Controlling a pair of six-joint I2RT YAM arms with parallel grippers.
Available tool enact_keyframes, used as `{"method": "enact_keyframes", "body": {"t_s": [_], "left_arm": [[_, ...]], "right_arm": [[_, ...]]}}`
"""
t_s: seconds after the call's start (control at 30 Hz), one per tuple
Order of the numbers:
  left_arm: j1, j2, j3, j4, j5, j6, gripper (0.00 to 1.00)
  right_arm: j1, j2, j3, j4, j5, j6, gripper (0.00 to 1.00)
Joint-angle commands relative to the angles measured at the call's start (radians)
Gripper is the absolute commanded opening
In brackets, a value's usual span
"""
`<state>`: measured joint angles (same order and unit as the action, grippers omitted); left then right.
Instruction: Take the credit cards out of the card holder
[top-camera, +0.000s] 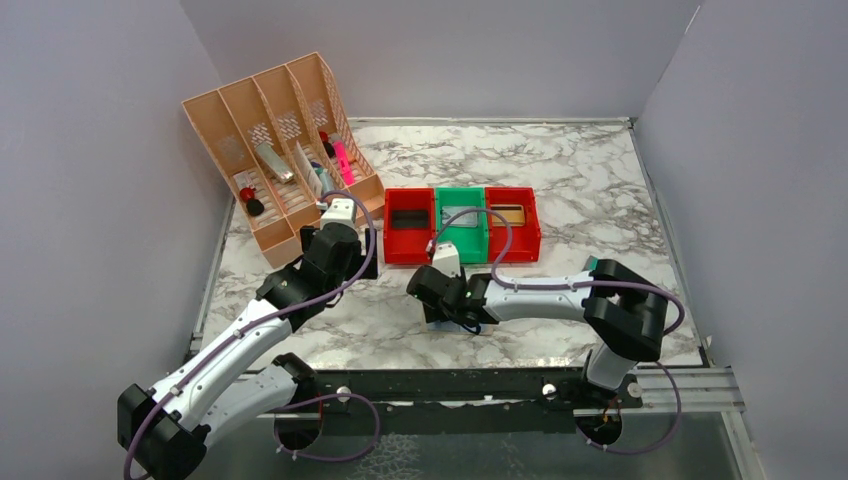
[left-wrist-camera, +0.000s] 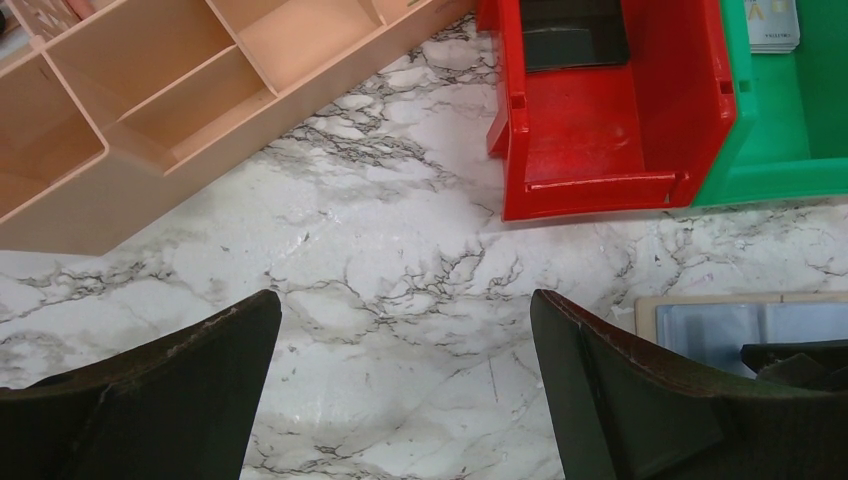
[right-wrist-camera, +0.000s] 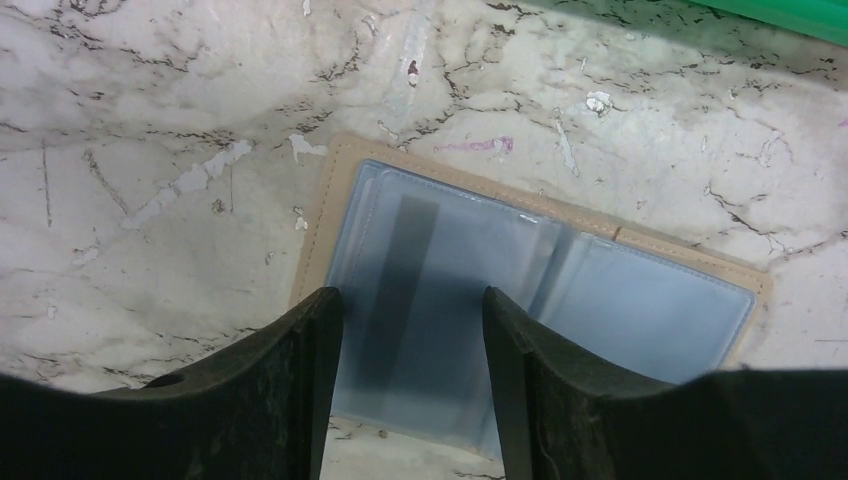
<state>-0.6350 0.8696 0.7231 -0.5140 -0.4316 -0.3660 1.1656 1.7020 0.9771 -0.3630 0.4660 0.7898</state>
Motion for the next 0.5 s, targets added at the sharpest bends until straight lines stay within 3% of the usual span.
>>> {"method": "enact_keyframes", "body": {"t_s": [0.0, 0.33, 0.47], "left_arm": [[0.006, 0.002, -0.01, 0.005, -0.022, -0.007, 0.99], [0.007, 0.014, -0.008, 0.006, -0.017, -0.007, 0.99], [0.008, 0.018, -0.008, 0.006, -0.013, -0.007, 0.99]], "right_arm": [[0.007, 0.044, -0.011, -0.042, 0.033, 0.042, 0.54], [0.006, -0.019, -0.071, 0.066, -0.024, 0.041, 0.17], [0.006, -0.024, -0.059, 0.064, -0.025, 0.036, 0.09]]}}
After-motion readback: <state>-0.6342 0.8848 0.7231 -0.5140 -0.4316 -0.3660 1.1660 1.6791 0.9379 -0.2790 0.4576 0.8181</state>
